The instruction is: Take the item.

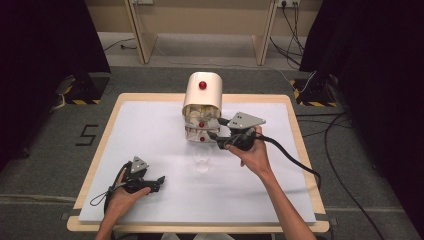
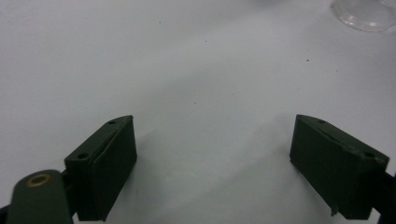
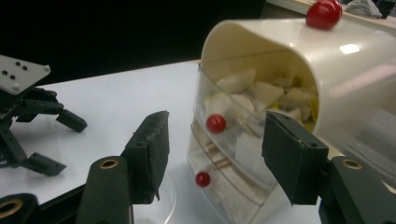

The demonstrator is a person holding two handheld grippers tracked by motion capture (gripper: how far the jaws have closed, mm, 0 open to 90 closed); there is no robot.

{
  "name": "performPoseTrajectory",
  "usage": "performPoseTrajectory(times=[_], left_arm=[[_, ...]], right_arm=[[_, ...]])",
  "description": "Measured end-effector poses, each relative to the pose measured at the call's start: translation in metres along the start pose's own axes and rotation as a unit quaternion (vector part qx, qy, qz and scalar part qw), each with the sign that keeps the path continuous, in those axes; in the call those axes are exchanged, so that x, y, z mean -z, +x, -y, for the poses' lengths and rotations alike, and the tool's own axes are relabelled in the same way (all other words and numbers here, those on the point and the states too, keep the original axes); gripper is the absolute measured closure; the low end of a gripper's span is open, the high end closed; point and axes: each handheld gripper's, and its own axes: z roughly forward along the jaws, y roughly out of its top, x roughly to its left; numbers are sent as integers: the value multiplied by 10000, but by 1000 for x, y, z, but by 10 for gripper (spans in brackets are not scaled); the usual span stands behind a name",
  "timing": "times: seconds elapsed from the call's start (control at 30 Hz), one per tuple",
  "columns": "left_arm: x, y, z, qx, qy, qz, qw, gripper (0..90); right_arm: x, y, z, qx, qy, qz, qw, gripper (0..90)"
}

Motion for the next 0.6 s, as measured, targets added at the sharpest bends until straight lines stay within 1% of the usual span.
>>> performPoseTrajectory(times=[0.03,0.07,0.1,0.23,0.27,0.33,0.37,0.43,0.47,0.5,0.6], left_arm=[[0,0,0,5,-3,1,10000,136],[0,0,0,5,-3,1,10000,136],[0,0,0,2,0,3,10000,136],[0,0,0,5,2,4,10000,136],[0,0,0,4,2,4,10000,136],[0,0,0,4,-1,5,10000,136],[0,0,0,6,-2,5,10000,136],[0,0,0,5,2,2,10000,136],[0,0,0,5,2,2,10000,136],[0,0,0,6,3,3,10000,136],[0,0,0,5,1,1,10000,136]], right_arm=[[-7,-1,-6,78,49,-27,10000,425],[-7,-1,-6,78,49,-27,10000,425],[-14,-2,-10,137,174,-27,9998,435],[-28,-7,-17,166,297,-52,9994,457],[-31,-8,-17,151,347,-50,9993,461],[-39,-11,-18,221,492,-23,9985,464],[-41,-13,-19,272,533,-40,9982,465],[-46,-14,-18,265,626,-85,9977,466],[-48,-14,-17,252,689,-155,9972,464],[-49,-15,-17,293,683,-169,9971,460],[-49,-14,-16,267,687,-182,9971,455]])
